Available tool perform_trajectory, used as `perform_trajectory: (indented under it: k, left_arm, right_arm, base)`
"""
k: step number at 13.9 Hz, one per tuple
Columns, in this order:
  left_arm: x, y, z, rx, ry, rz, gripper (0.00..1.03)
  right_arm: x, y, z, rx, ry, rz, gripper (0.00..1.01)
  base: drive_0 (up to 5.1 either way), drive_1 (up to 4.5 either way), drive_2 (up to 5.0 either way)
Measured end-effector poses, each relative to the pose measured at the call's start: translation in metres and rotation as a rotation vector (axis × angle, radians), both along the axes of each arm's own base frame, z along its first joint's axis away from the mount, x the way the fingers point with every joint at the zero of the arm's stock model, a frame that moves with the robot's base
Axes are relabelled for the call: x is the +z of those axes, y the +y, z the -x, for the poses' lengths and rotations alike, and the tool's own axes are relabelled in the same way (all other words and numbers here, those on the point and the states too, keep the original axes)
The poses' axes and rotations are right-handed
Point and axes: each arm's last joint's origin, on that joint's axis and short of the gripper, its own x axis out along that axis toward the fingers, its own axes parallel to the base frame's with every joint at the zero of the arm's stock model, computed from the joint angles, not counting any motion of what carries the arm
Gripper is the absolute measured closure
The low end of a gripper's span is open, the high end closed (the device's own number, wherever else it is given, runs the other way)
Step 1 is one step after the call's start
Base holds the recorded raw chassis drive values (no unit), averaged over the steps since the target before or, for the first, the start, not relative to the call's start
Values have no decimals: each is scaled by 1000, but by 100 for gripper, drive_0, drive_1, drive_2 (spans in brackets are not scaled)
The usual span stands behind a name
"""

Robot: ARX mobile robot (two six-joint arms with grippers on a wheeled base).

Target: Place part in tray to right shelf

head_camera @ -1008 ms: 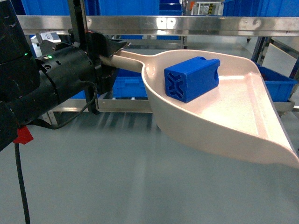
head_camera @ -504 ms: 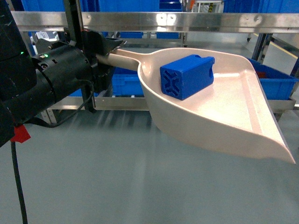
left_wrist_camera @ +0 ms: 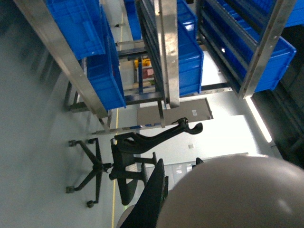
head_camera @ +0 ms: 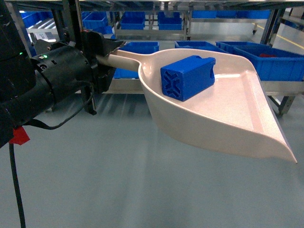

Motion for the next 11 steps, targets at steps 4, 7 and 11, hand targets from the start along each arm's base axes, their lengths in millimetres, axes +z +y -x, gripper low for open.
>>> perform_trajectory:
  k: [4, 7, 11]
  left_arm:
    - [0, 0, 0, -1, 0, 0, 90]
    - [0, 0, 0, -1, 1, 0, 90]
    - [0, 0, 0, -1, 3, -2, 90]
  right_arm:
    - [0, 0, 0, 0, -1, 0, 3]
    - [0, 0, 0, 0, -2, -1, 3]
    - [0, 0, 0, -1, 3, 1, 3]
  base:
    - [-80, -80, -80]
    - [0, 0, 0]
    - [0, 0, 0]
